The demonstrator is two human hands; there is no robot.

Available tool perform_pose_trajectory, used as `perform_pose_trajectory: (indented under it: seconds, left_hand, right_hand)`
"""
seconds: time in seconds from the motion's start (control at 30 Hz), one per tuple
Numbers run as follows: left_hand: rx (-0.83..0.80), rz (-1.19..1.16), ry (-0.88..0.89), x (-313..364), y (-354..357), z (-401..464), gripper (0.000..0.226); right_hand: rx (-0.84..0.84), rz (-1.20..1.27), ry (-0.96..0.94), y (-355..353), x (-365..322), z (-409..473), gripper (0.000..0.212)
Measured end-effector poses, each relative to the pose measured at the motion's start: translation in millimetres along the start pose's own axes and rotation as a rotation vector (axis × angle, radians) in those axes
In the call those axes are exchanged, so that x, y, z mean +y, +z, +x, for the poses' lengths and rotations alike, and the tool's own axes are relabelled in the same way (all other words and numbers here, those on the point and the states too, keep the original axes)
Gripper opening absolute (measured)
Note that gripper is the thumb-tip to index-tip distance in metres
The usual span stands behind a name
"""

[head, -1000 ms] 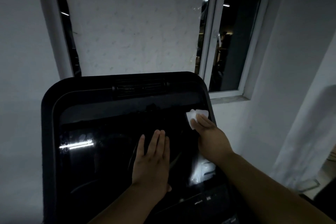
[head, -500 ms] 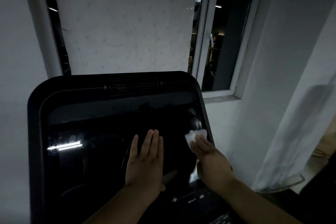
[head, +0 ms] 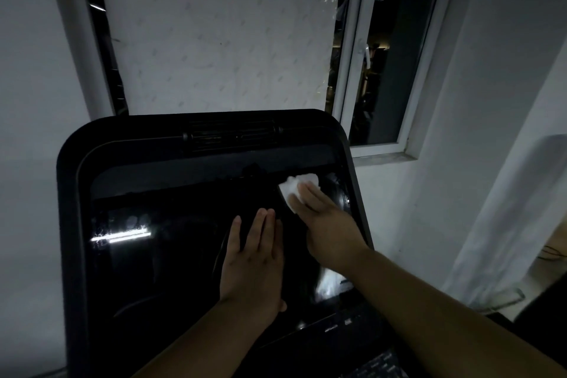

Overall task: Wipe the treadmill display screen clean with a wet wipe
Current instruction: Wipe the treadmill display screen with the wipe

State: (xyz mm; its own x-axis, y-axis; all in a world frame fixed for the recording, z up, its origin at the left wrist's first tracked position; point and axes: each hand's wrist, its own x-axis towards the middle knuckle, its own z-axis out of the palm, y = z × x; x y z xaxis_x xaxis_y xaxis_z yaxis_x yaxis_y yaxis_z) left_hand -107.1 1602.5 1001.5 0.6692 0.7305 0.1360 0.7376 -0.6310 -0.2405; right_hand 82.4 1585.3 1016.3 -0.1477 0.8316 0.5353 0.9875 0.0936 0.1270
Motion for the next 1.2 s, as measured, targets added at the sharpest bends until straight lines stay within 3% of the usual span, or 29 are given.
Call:
perform_pose_trajectory:
  seconds: [0.33, 0.43, 0.53, 0.7, 0.83, 1.0, 1.07, 1.2]
  left_hand:
    - [-0.015, 0.032, -0.013, 0.3, 2.3, 2.5, 0.138]
    - [-0.014, 0.034, -0.014, 0.6, 2.1, 2.3, 0.138]
    - [-0.023, 0.046, -0.007, 0.5, 1.9, 2.8, 0.133]
    - [-0.009, 0.039, -0.005, -0.2, 2.2, 1.9, 0.136]
    - [0.002, 0.022, -0.011, -1.0, 2.8, 1.3, 0.138]
    - [0.001, 0.038, -0.01, -0.8, 5.4, 3.8, 0.141]
    - [0.0, 0.042, -0.011, -0.3, 5.7, 3.9, 0.141]
    - [0.003, 0.031, -0.008, -0.7, 4.2, 2.4, 0.138]
  right_hand:
    - [0.0, -0.002, 0.299, -13.8, 32.1, 25.7, 0.053]
    - [-0.011, 0.065, 0.163, -16.4, 0.9, 30.4, 0.061]
    - [0.008, 0.037, -0.018, -11.7, -35.1, 36.5, 0.054]
    - [-0.008, 0.026, -0.021, -14.5, -32.6, 35.8, 0.05]
    - [-0.056, 0.01, 0.168, -17.8, 13.6, 25.4, 0.062]
    - [-0.13, -0.001, 0.404, -29.0, 37.9, 18.2, 0.06]
    - [-0.109, -0.015, 0.382, -23.9, 25.3, 24.5, 0.062]
    - [-0.108, 0.053, 0.136, -10.2, -15.6, 23.5, 0.07]
